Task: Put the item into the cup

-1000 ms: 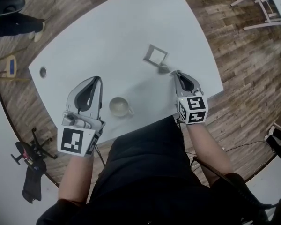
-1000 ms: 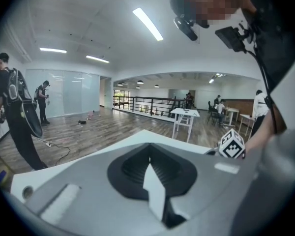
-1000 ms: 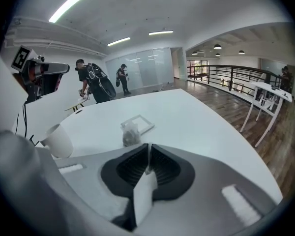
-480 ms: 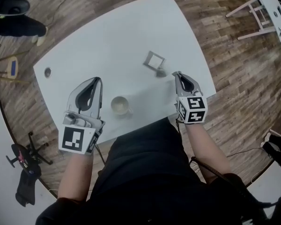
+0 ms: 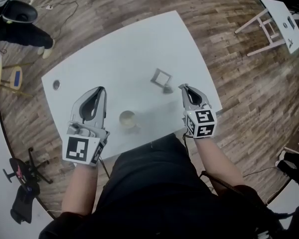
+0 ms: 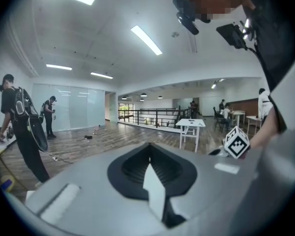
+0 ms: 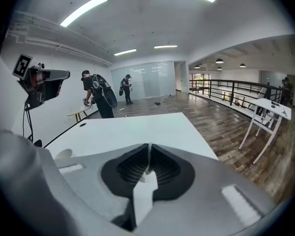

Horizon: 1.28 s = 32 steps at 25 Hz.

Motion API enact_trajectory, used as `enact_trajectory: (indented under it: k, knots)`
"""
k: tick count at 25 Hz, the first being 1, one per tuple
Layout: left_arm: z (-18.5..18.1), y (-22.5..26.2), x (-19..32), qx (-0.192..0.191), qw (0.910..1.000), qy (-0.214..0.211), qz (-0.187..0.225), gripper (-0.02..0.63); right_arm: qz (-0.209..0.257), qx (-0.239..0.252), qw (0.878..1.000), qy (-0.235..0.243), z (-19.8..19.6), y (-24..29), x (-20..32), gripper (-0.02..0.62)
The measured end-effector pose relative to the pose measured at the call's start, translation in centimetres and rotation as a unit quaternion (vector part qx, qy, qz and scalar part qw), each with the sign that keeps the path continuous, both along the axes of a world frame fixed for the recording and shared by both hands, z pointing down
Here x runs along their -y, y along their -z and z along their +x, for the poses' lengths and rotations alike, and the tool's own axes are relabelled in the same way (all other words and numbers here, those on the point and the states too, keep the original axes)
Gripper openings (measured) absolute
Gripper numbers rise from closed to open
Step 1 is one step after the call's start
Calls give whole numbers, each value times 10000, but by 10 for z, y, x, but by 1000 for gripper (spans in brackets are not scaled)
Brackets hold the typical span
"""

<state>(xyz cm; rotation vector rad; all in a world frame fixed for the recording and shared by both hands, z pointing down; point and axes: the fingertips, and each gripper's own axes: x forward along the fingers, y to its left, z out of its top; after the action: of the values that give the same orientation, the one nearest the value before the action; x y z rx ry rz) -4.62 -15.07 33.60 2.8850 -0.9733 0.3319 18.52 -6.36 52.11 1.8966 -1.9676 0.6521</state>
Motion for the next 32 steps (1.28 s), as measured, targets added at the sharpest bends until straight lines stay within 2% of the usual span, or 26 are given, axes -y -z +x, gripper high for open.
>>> enact_trajectory:
  k: [7, 12, 20, 32]
  knots:
    - [-19, 11, 4, -87, 9999, 79, 99, 0, 111, -206, 9995, 206, -12, 8, 8, 21]
    - [-54, 3, 14, 213, 9992, 293, 183, 0, 232, -242, 9990, 309, -23, 20, 18, 21]
    - [-67, 22, 17, -37, 9985, 149, 519, 0, 469, -388, 9979, 204, -22, 40, 21, 21]
    - [-80, 25, 16, -288, 9973, 287, 607, 0, 724, -405, 9963, 211, -30, 63, 18, 21]
